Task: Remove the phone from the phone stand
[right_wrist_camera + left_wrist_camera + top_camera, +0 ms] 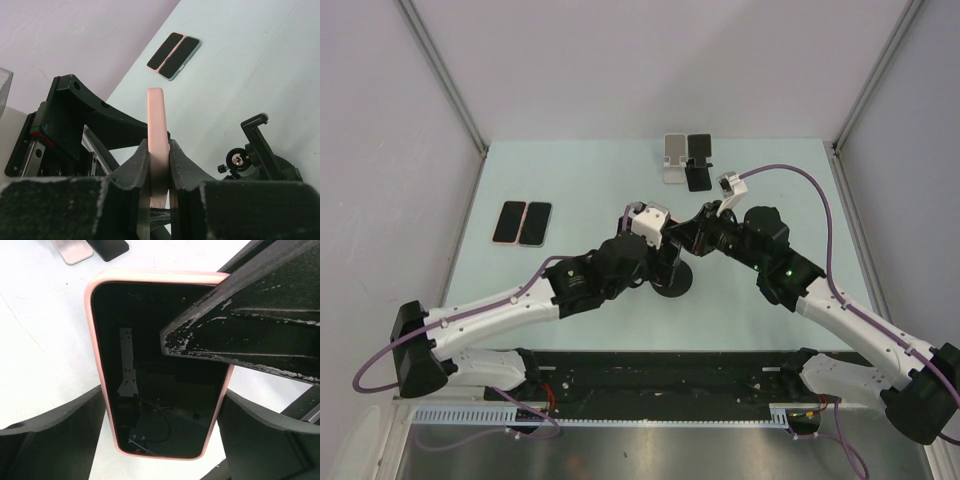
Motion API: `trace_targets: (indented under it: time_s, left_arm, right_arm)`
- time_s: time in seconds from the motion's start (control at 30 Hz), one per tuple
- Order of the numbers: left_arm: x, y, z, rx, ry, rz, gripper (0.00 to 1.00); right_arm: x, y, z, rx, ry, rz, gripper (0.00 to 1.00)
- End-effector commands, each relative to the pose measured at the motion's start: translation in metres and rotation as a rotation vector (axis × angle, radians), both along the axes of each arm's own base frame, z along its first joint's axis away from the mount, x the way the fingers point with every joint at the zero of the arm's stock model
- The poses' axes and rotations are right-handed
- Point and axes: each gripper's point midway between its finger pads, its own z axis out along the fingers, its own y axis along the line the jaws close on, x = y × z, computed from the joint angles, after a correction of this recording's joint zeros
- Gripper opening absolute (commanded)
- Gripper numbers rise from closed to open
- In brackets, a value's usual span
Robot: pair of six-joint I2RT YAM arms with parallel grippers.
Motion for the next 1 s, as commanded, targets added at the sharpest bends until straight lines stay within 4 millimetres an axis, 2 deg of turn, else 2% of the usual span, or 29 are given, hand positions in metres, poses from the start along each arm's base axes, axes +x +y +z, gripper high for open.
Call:
trace_targets:
  time_s: [0.0, 0.03, 0.13, 0.17, 0.23, 0.27, 0.3, 0.33, 0.37, 0.43, 0.47, 0.57, 0.67, 0.73, 0.77, 0.8, 0.83, 0.9, 0.97]
  left_arm:
    - [0.005, -0.002, 0.021, -0.064, 0.002, 0.031, 0.85]
    - [0.006, -0.002, 0.022, -0.067, 0.001, 0.030, 0.82]
    - [0.005, -0.003, 0.023, -0.069, 0.005, 0.023, 0.65]
    - [0.004, -0.003, 0.024, -0.069, 0.004, 0.021, 0.50]
    - [0.005, 0.000, 0.024, -0.064, 0.002, 0.027, 0.35]
    - [0.006, 0.002, 0.025, -0.063, 0.001, 0.031, 0.23]
    - [0.005, 0.004, 0.023, -0.053, 0.007, 0.030, 0.19]
    - [0.008, 0.008, 0.024, -0.054, 0.006, 0.037, 0.17]
    - [0.009, 0.011, 0.022, -0.050, 0.013, 0.040, 0.14]
    - [0.013, 0.020, 0.015, -0.034, 0.035, 0.039, 0.12]
    - [0.014, 0.025, 0.016, -0.040, 0.038, 0.043, 0.10]
    - [0.022, 0.045, 0.008, -0.021, 0.064, 0.076, 0.10]
    - [0.033, 0.066, -0.002, 0.008, 0.102, 0.107, 0.09]
    - [0.045, 0.087, -0.010, 0.029, 0.124, 0.152, 0.09]
    - [0.048, 0.091, -0.013, 0.032, 0.141, 0.150, 0.09]
    - [0.052, 0.098, -0.024, 0.065, 0.168, 0.158, 0.09]
    - [0.063, 0.113, -0.029, 0.079, 0.185, 0.202, 0.09]
    - [0.072, 0.127, -0.042, 0.127, 0.225, 0.210, 0.10]
    - [0.090, 0.144, -0.062, 0.179, 0.276, 0.254, 0.11]
  right_arm:
    - [-0.002, 0.003, 0.041, 0.092, -0.093, 0.012, 0.00]
    - [-0.002, 0.004, 0.040, 0.090, -0.092, 0.015, 0.00]
    - [-0.002, 0.005, 0.038, 0.084, -0.089, 0.015, 0.00]
    - [-0.002, 0.005, 0.037, 0.084, -0.087, 0.015, 0.00]
    - [-0.001, 0.006, 0.036, 0.082, -0.082, 0.017, 0.00]
    - [-0.001, 0.006, 0.035, 0.080, -0.080, 0.017, 0.00]
    - [-0.001, 0.006, 0.035, 0.080, -0.080, 0.015, 0.00]
    - [-0.001, 0.004, 0.036, 0.082, -0.084, 0.010, 0.03]
    - [0.000, 0.002, 0.037, 0.082, -0.084, 0.006, 0.19]
    - [0.000, -0.005, 0.043, 0.091, -0.096, -0.008, 0.41]
    - [0.003, -0.010, 0.045, 0.092, -0.100, -0.024, 0.60]
    - [0.005, -0.029, 0.054, 0.088, -0.134, -0.071, 0.83]
    - [0.004, -0.047, 0.060, 0.064, -0.175, -0.113, 0.95]
    - [0.007, -0.061, 0.058, 0.029, -0.186, -0.162, 0.97]
    - [0.006, -0.068, 0.063, 0.024, -0.209, -0.182, 0.97]
    - [0.006, -0.076, 0.051, -0.038, -0.203, -0.202, 0.97]
    - [0.009, -0.084, 0.048, -0.064, -0.206, -0.240, 0.97]
    - [0.008, -0.098, 0.041, -0.132, -0.218, -0.278, 0.98]
    - [0.009, -0.110, 0.036, -0.175, -0.220, -0.320, 0.98]
